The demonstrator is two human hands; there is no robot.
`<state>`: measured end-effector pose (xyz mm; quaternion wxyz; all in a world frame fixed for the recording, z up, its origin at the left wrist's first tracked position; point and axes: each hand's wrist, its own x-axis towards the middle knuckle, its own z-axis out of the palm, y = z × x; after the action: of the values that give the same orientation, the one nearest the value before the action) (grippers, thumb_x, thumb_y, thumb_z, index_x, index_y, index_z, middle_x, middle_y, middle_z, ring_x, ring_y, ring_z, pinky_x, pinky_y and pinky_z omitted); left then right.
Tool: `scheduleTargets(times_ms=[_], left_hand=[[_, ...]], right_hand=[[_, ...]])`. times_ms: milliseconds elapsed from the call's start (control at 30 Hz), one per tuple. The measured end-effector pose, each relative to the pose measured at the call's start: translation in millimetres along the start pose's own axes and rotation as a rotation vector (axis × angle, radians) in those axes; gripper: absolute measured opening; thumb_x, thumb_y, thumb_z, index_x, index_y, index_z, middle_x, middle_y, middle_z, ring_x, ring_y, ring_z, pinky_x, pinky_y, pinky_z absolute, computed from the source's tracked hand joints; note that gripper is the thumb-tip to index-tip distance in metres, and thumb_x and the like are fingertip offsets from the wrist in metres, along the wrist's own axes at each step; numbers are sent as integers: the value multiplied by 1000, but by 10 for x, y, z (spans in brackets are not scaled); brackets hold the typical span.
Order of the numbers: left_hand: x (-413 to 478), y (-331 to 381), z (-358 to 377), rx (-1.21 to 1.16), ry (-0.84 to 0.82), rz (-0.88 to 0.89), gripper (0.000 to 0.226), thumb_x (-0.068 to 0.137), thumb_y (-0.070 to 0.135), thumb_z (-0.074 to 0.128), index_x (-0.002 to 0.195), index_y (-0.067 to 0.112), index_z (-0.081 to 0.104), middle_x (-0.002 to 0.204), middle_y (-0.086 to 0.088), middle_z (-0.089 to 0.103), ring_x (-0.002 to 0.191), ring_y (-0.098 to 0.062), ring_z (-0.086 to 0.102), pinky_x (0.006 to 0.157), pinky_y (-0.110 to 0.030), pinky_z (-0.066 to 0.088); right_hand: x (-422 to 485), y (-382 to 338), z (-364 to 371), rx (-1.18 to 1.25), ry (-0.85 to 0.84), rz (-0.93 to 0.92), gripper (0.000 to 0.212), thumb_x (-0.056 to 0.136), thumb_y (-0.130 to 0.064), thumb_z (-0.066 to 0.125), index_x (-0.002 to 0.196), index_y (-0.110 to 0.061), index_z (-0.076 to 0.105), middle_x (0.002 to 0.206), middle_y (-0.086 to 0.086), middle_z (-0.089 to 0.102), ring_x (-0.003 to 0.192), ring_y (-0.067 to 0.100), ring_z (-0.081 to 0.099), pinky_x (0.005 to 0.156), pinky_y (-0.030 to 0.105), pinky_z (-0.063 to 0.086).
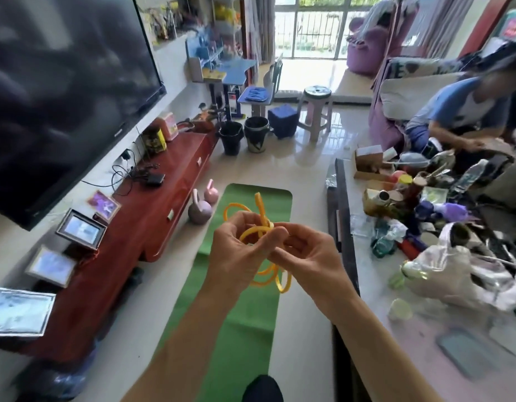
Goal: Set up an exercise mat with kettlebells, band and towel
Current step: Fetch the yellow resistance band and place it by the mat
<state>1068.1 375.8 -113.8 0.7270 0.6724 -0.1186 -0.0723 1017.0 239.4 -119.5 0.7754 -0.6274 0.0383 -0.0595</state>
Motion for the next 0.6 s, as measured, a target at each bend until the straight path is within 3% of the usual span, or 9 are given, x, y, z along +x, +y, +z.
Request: scheduleTargets(times_ms=[100,200,333,433,600], left_hand=[[364,-106,237,-63,57,-9,63,63,73,78,80,14,66,66,-6,58,59,-20,53,58,-32,47],[845,-212,456,-87,110,6,63,78,63,67,83,1,57,70,-12,51,66,-24,46,65,-41,42],[1636,-374,593,6,183,73,40,86,51,66,85,11,63,66,-11,59,63,-23,56,62,-42,53],[2231,-476,641,37,220,77,17,89,45,68,92,28,65,81,-9,72,72,-27,69,71,-47,60],[2990,-673,717,59,296,46,26,94,39,65,112,22,56,89,-14,74,81,-32,74,74,-46,62]], right_hand=[[380,0,-226,-10,40,-5,43,73,-27,79,110,-8,72,98,9,80,91,23,78,82,30,61],[891,18,-428,-92,107,-46,29,81,-28,75,104,-11,75,93,7,81,86,22,78,82,35,61],[1676,-33,-685,-126,114,-42,25,84,-14,78,106,-5,74,95,11,79,89,30,77,85,40,62],[2295,-50,-813,-134,101,11,23,86,-5,77,109,-3,73,98,15,78,94,35,76,88,43,62],[3165,-1,-943,-137,66,41,24,84,-2,78,107,-7,74,97,12,79,90,26,77,78,30,61]])
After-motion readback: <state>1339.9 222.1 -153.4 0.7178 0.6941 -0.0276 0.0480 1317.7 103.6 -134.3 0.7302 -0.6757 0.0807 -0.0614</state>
